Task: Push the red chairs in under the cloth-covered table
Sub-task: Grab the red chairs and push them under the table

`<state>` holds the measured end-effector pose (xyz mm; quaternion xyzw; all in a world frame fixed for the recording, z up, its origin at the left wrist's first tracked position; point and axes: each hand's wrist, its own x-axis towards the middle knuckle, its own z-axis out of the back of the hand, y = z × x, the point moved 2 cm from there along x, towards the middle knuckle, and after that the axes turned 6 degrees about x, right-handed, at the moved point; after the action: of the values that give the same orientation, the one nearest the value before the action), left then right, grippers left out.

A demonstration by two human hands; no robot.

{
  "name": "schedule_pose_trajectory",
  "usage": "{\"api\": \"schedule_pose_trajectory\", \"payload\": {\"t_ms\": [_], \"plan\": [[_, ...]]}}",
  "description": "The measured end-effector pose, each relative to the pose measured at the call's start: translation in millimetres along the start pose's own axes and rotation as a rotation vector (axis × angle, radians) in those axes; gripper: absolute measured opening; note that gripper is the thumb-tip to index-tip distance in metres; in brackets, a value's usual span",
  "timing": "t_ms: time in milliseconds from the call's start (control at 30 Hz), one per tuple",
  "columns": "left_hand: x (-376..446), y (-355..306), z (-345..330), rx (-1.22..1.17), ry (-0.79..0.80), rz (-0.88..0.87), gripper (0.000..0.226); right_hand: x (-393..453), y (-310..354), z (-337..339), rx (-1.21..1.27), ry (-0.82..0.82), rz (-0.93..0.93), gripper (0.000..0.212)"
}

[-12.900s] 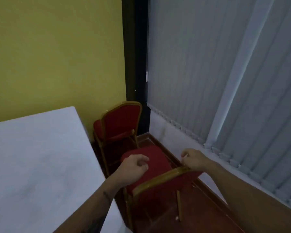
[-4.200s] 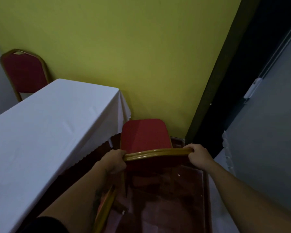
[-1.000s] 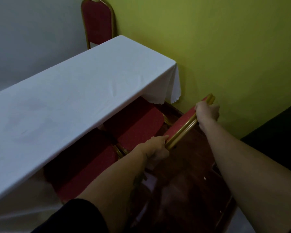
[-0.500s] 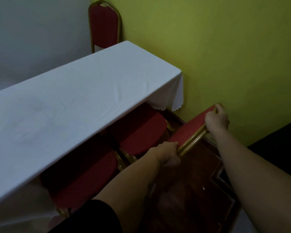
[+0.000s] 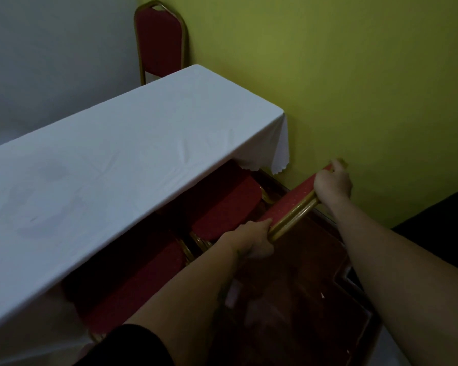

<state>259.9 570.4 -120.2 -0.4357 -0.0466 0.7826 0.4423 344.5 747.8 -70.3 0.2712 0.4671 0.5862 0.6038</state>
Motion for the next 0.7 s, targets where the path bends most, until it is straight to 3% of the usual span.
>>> {"api": "schedule_pose_trajectory", "payload": {"t_ms": [200, 400, 567, 700], "plan": [[9.2, 21.6, 16.3, -0.013, -0.045, 0.026, 0.080, 9.9, 9.7, -30.4, -0.040, 0.006, 0.043, 0.047], [13.8, 34.8, 29.8, -0.032, -0.075, 0.015, 0.077, 13.5, 16.9, -50.4, -0.074, -0.018, 0.081, 0.044], [5.5, 36.6, 23.2, -0.122, -0.117, 0.005, 0.056, 0.5, 22.0, -51.5, -0.189, -0.074, 0.107, 0.047], [-14.9, 51.7, 12.5, -0.163, -0.126, -0.015, 0.050, -45.3, 13.6, -54.5, -0.270, -0.015, 0.127, 0.070]]}}
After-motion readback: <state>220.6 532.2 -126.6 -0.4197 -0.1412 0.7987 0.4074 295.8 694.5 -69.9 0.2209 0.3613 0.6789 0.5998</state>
